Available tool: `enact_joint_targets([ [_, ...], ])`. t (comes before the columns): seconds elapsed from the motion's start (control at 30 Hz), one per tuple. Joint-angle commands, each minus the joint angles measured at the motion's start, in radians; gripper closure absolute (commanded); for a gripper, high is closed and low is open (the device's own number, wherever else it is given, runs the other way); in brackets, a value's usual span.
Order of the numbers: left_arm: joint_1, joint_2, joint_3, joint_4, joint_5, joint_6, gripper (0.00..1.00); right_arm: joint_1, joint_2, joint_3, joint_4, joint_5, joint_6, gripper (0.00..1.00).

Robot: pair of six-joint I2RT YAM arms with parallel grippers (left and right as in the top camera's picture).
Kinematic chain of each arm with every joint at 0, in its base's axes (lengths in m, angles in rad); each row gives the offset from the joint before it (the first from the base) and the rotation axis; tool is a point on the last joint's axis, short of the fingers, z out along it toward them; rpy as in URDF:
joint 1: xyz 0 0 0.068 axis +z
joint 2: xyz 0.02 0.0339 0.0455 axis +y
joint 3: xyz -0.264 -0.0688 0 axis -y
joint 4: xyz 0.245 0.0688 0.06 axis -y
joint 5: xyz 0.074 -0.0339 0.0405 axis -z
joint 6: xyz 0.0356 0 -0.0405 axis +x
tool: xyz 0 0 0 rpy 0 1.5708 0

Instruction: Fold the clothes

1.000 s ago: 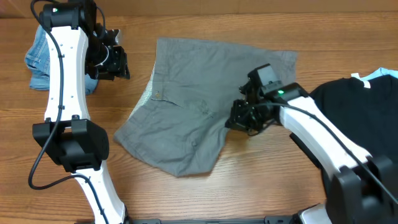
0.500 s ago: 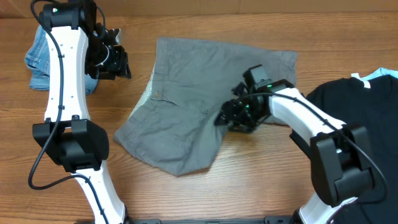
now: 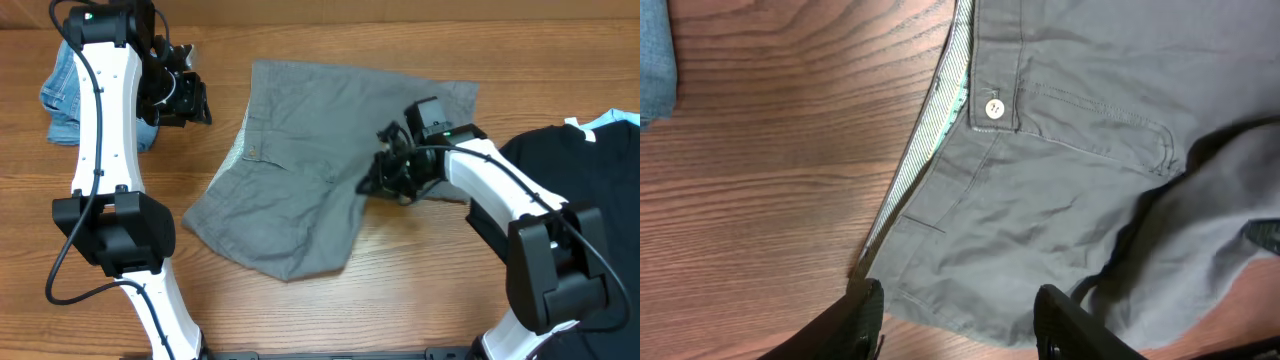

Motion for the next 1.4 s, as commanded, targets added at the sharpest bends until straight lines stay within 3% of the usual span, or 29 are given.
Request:
enact_joint_targets([
  [0.0, -0.007, -0.031, 0.001, 0.001, 0.016, 0.026, 0.48, 0.056, -0.032, 0.021, 0.129, 0.011, 0.170, 0.95],
  [0.1, -0.007, -0.031, 0.001, 0.001, 0.016, 0.026, 0.48, 0.101, -0.031, 0.021, 0.238, 0.134, 0.232, 0.91],
  [0.2, -0.007, -0.031, 0.001, 0.000, 0.016, 0.026, 0.48, 0.151, -0.026, 0.018, 0.297, 0.270, 0.278, 0.68],
  [0.27, -0.007, -0.031, 0.001, -0.003, 0.016, 0.026, 0.48, 0.175, -0.022, 0.014, 0.325, 0.310, 0.277, 0.43],
  [0.33, -0.007, -0.031, 0.001, -0.005, 0.016, 0.026, 0.48, 0.187, -0.021, 0.015, 0.342, 0.329, 0.239, 0.35],
  [0.67, -0.007, -0.031, 0.001, -0.006, 0.016, 0.026, 0.48, 0.059, -0.152, 0.088, 0.182, 0.089, 0.015, 0.34],
  [0.87, -0.007, -0.031, 0.001, -0.006, 0.016, 0.026, 0.47, -0.020, -0.305, 0.111, -0.089, 0.064, -0.018, 0.33],
  [1.03, -0.007, -0.031, 0.001, -0.005, 0.016, 0.026, 0.47, -0.019, -0.312, 0.081, -0.336, 0.076, -0.010, 0.34],
  [1.17, -0.007, -0.031, 0.001, -0.002, 0.016, 0.026, 0.47, 0.027, -0.291, -0.036, -0.303, 0.133, 0.151, 0.37],
  [1.37, -0.007, -0.031, 0.001, -0.005, 0.016, 0.026, 0.47, 0.090, -0.259, -0.271, 0.050, 0.115, 0.498, 0.39],
])
